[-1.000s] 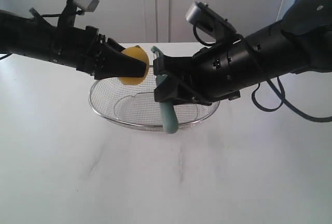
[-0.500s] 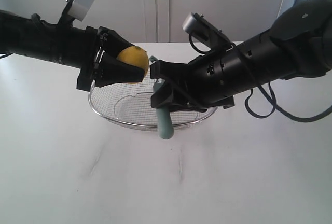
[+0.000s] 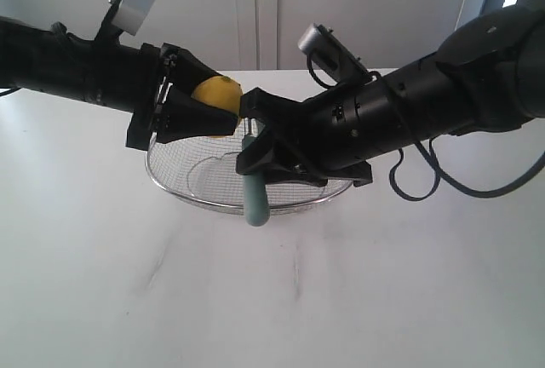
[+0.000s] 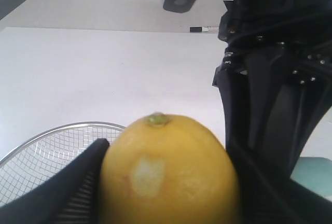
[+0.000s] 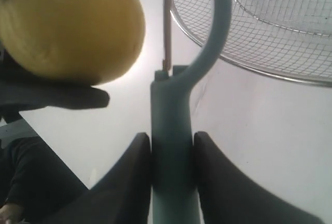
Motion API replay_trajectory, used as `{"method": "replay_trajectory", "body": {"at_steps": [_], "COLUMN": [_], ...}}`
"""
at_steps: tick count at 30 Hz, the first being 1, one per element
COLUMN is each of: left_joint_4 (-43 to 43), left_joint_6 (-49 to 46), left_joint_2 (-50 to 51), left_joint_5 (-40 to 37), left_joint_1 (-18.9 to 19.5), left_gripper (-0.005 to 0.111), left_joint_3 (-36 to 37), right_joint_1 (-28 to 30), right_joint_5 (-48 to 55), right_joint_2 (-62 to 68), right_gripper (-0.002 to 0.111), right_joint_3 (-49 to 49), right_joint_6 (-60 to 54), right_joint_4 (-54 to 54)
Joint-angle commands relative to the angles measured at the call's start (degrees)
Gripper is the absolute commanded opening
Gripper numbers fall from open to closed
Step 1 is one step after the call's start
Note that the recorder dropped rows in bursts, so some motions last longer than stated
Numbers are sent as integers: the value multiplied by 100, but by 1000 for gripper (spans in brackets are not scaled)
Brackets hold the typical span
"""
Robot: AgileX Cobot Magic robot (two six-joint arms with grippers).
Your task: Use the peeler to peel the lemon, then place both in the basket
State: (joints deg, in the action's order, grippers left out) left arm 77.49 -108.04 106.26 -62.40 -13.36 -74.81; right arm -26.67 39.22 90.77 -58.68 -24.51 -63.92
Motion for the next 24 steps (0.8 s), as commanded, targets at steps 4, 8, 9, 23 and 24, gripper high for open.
{"method": "replay_trajectory", "body": {"at_steps": [4, 8, 9, 23, 24], "left_joint_4": [163, 163, 163, 163, 163], "left_joint_6": [-25, -15, -15, 48, 117], "left_joint_2": [-88, -88, -88, -88, -88], "left_joint_5": [-76, -59, -32, 320, 397], "left_joint_1": [5, 5, 5, 5, 5], "left_gripper": [0, 0, 0, 0, 0], "left_joint_3": [21, 21, 21, 21, 21], "right_joint_1": [-10, -10, -10, -10, -10], "right_joint_5": [-317, -569, -569, -562, -562], "right_joint_2": [-233, -471, -530, -676, -647], "right_gripper": [0, 0, 0, 0, 0], "right_joint_3": [3, 3, 3, 3, 3], "right_joint_6": [-6, -6, -6, 116, 174], "right_joint_4": [-84, -76, -76, 376, 401]}}
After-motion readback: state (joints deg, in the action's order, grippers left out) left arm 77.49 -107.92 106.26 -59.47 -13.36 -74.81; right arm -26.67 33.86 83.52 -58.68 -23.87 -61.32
